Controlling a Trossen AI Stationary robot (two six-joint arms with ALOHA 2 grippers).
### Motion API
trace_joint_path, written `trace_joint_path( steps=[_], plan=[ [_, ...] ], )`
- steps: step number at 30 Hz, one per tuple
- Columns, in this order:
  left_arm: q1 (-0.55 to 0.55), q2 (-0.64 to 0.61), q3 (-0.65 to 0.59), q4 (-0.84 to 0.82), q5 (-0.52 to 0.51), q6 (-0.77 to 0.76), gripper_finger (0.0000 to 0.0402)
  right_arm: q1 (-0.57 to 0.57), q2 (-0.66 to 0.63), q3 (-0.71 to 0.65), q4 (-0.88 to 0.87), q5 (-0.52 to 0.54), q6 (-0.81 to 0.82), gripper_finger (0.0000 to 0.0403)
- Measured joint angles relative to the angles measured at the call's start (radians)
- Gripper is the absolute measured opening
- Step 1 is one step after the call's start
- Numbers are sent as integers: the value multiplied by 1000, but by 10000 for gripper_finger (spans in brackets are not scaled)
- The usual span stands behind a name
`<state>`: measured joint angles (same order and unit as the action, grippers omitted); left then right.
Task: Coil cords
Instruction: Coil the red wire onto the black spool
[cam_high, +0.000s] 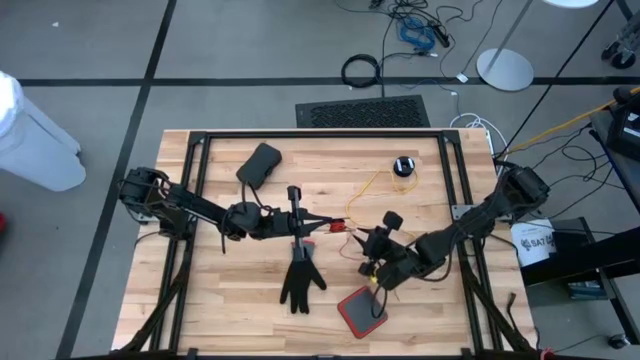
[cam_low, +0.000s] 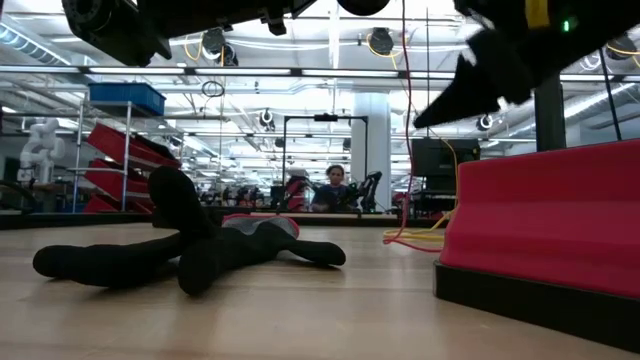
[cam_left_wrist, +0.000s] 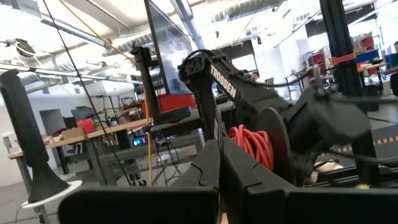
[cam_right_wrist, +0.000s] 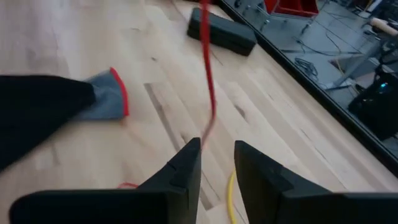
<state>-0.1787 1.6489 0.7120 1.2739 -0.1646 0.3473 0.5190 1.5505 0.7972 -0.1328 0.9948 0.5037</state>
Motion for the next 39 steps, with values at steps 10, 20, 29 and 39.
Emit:
trace_joint_path(
  steps=[10,20,29,39],
  plan=[
    [0,0,0,3,0,-1,0,-8,0,-122,367,14,-202,63],
    [0,0,0,3,0,-3,0,-55,0,-127,404,3,-231,60],
    [0,0,0,2,2,-2,0,-61,0,-127,407,3,-230,38],
    [1,0,0,3,5,-2,0,-77,2,-126,502,2,-216,2]
  ],
)
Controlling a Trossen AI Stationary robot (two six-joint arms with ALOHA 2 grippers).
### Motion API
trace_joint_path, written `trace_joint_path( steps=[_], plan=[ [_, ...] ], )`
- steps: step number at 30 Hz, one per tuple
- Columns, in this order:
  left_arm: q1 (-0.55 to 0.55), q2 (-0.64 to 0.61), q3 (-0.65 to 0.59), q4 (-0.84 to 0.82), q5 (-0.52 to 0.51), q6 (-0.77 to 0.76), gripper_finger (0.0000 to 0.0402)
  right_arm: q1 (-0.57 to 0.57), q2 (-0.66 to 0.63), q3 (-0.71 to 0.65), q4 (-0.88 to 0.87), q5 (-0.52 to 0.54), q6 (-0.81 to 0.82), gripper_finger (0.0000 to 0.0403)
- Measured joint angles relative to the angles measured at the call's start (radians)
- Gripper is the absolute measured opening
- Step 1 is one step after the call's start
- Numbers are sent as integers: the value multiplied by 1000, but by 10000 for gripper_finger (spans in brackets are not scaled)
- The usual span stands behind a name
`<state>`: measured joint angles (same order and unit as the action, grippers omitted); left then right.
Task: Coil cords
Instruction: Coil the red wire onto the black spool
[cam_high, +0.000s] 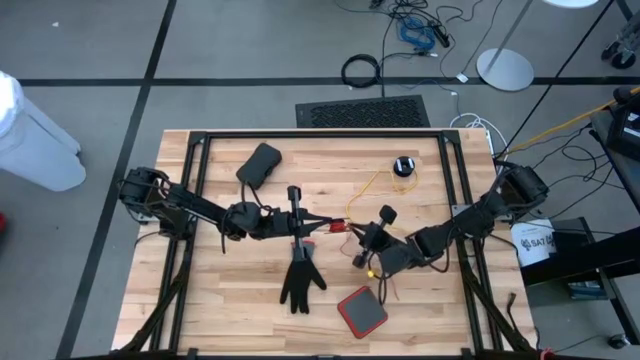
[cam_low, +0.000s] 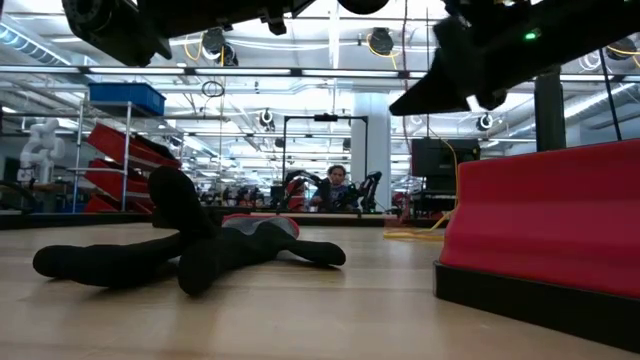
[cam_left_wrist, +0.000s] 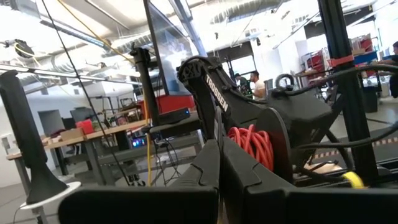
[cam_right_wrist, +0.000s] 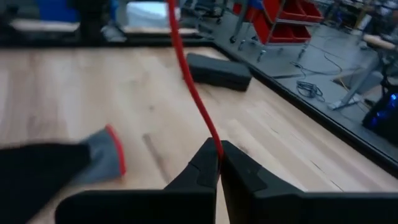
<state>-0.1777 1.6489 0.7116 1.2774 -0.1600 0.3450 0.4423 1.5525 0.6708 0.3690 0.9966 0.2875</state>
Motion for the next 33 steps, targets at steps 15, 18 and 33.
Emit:
trace_joint_path(
  steps=[15,18,33],
  plan=[
    [10,47,0,6,-107,115,0,-130,198,136,127,-115,11,0],
    [10,62,0,-3,-153,149,0,-136,211,163,131,-117,-6,0],
    [16,110,0,-1,-197,184,0,-132,207,172,206,-99,-25,0]
  ],
)
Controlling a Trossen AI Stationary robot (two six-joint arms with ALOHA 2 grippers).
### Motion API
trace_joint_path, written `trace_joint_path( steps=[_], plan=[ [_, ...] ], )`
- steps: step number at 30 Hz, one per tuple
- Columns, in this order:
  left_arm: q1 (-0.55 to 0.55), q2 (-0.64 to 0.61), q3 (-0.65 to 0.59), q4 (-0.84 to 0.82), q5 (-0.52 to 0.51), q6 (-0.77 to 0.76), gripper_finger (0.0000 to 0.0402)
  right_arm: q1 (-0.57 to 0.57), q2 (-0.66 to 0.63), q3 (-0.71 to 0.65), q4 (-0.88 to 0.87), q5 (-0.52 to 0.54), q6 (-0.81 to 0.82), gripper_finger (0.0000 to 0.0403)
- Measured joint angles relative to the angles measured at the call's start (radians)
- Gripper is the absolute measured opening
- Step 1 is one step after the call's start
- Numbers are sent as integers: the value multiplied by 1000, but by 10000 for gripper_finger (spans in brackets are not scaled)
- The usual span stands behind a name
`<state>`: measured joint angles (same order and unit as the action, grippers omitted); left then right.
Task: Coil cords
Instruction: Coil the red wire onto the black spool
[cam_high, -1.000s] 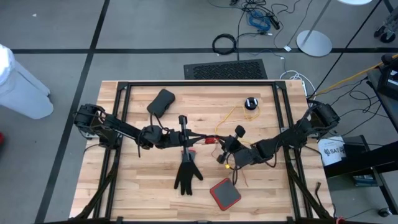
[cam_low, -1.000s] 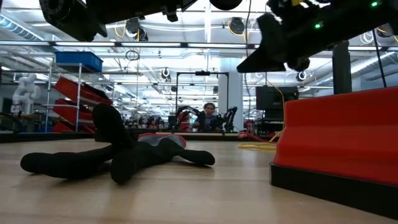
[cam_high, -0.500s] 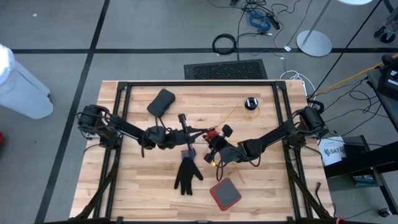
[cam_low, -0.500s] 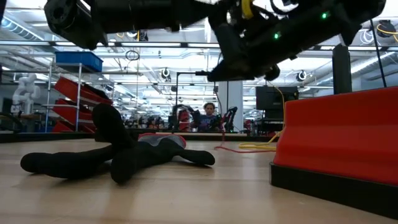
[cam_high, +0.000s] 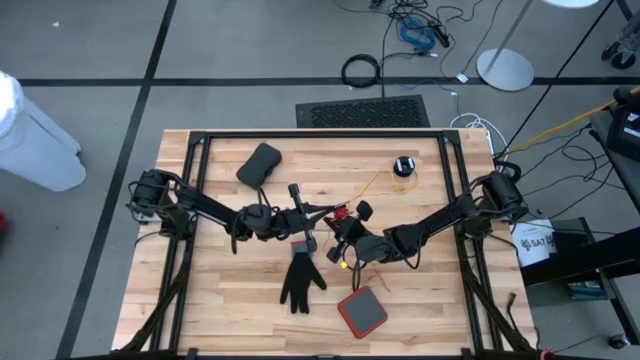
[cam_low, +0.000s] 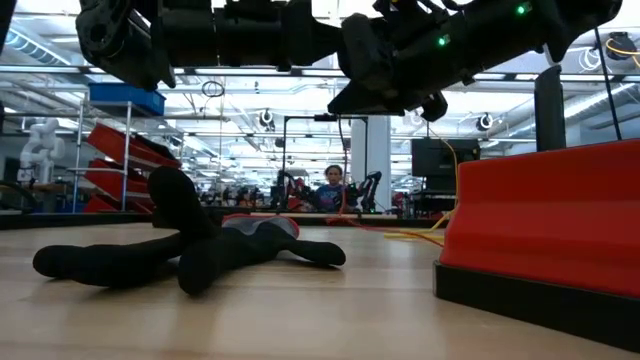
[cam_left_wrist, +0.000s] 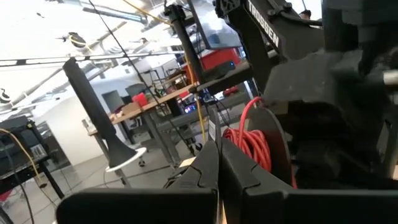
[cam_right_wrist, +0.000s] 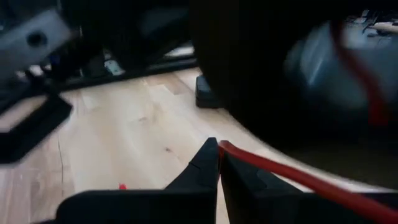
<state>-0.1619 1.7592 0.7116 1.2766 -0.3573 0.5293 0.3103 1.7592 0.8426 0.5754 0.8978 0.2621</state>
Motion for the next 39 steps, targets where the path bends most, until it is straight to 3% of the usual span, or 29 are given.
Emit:
trace_joint_path(
  steps=[9,24,35,39],
  plan=[
    [-2,10,0,-2,7,2,0,-2,-2,0,5,21,-10,0],
    [-8,13,-3,21,7,-66,0,8,-4,2,-326,110,199,0],
    [-12,9,1,88,120,-190,0,4,-1,-1,-501,96,294,0],
    [-10,10,1,128,127,-211,0,5,-1,-1,-471,92,286,0]
  ],
)
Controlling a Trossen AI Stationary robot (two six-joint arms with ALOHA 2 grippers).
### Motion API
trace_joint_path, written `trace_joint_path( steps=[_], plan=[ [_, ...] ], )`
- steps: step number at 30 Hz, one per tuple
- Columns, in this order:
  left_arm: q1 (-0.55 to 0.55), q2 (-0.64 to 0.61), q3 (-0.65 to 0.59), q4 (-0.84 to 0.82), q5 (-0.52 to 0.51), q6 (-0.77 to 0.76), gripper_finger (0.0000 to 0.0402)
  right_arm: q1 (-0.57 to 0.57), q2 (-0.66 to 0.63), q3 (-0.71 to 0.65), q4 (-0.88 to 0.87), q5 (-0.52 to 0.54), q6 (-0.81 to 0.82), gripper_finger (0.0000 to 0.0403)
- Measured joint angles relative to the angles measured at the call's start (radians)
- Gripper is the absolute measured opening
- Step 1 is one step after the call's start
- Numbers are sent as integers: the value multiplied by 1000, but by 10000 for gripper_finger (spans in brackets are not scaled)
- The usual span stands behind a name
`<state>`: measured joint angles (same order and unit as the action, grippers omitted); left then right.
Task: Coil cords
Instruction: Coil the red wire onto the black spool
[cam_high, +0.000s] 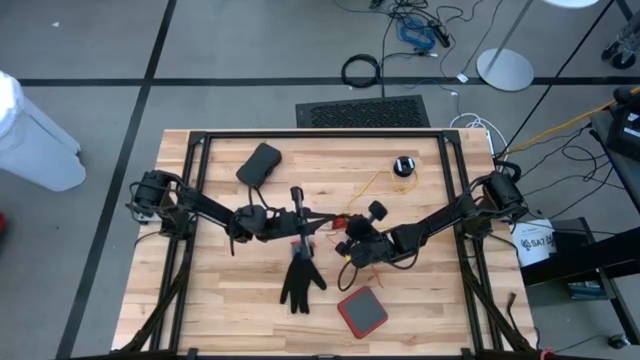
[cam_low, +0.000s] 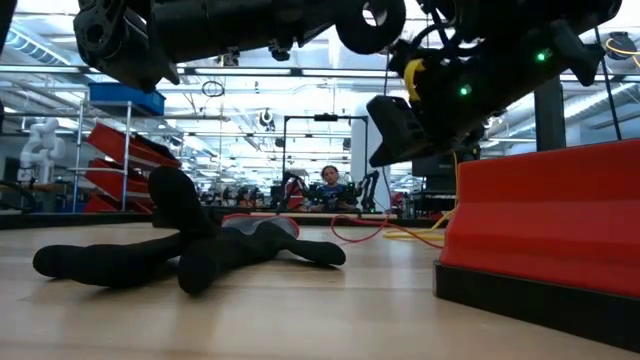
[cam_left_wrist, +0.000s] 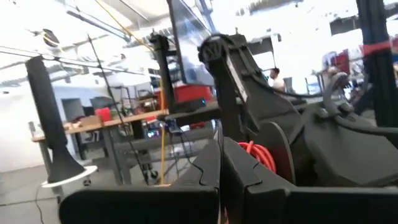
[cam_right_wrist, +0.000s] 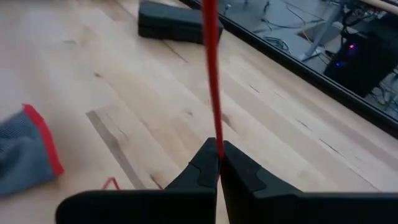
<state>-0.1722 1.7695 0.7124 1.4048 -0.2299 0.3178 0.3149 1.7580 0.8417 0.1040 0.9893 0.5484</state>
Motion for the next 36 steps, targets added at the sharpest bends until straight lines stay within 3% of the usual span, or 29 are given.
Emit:
trace_joint_path(
  steps=[7,11,20,26,36],
  plan=[
    [4,-1,19,13,-13,-20,0,-38,0,0,155,-139,-100,0],
    [2,-1,20,10,-7,-17,0,-36,0,0,157,-159,-154,15],
    [2,-1,19,-1,-9,2,0,22,-73,0,39,-111,-169,68],
    [1,-1,18,-4,-18,1,0,72,-158,0,-40,-44,-168,66],
    [1,-1,18,-6,-62,14,0,103,-210,1,-95,-57,-161,64]
  ],
)
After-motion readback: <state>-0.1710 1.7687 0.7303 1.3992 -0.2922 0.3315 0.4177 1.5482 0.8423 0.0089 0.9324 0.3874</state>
